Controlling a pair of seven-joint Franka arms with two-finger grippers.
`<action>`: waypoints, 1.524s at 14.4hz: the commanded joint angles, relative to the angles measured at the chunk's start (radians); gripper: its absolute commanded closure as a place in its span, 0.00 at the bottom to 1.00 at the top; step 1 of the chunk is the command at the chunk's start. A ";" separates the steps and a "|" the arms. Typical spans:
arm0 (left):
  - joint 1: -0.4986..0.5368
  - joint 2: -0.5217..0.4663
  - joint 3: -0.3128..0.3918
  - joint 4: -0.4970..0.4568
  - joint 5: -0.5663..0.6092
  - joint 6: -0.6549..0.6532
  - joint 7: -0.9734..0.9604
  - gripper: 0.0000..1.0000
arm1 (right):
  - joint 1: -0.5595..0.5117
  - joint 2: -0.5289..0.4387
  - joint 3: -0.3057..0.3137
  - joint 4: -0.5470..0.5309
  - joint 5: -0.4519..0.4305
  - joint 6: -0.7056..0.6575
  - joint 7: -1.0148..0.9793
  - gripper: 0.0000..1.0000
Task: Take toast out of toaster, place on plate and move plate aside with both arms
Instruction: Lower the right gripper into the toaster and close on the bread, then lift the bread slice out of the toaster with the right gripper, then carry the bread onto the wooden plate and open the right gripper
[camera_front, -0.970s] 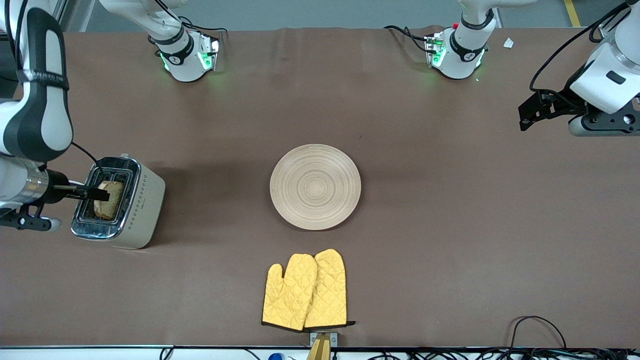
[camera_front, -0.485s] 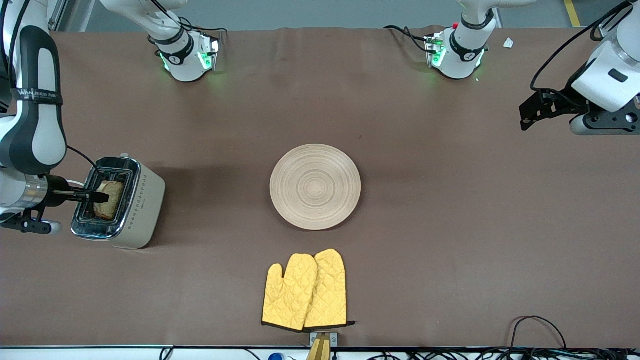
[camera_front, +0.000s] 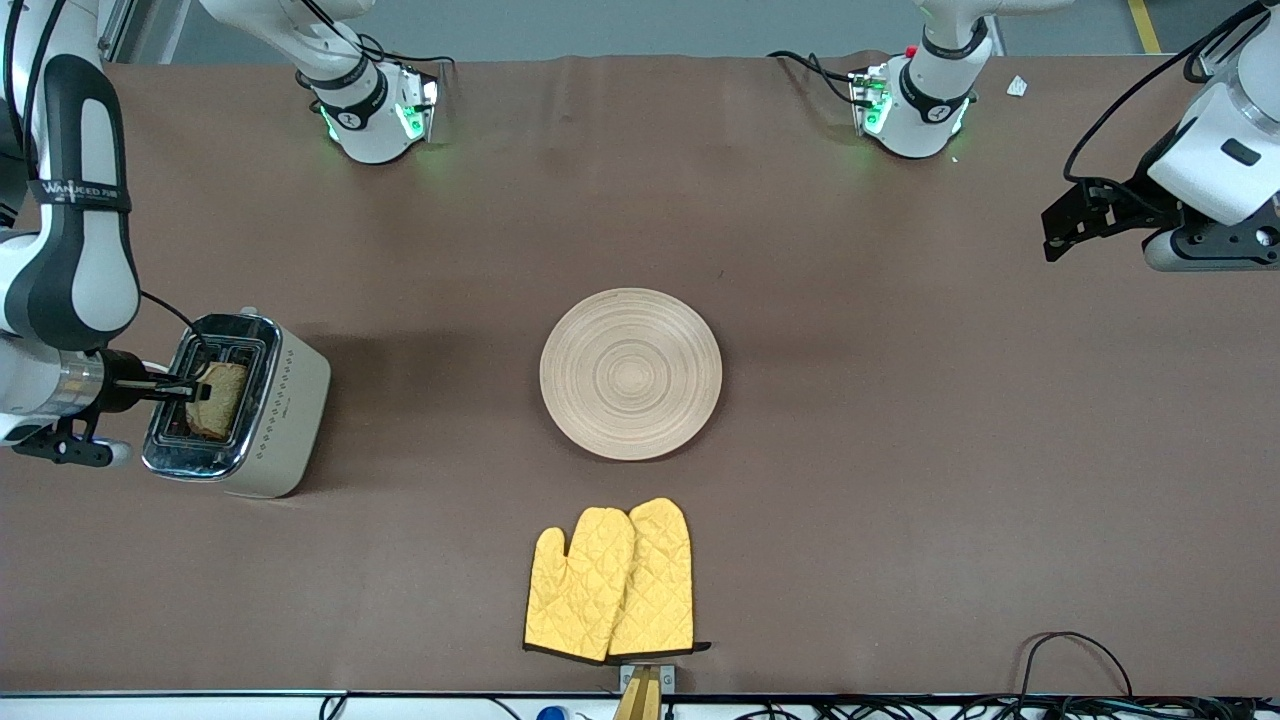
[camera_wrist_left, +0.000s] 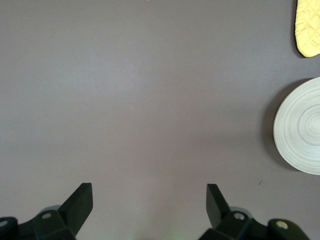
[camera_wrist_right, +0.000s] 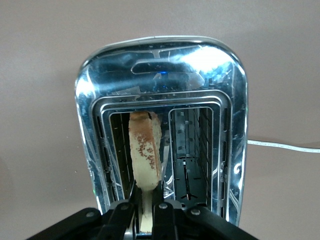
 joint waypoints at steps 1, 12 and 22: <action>0.005 -0.002 -0.004 0.010 0.005 -0.013 0.014 0.00 | 0.013 -0.041 0.006 0.025 0.012 -0.022 -0.012 0.94; 0.006 -0.002 -0.002 0.010 0.005 -0.015 0.017 0.00 | 0.295 -0.089 0.006 0.175 0.172 -0.231 0.163 0.93; 0.011 0.004 -0.001 0.004 0.006 -0.015 0.017 0.00 | 0.560 -0.022 0.007 -0.225 0.767 0.346 0.203 0.93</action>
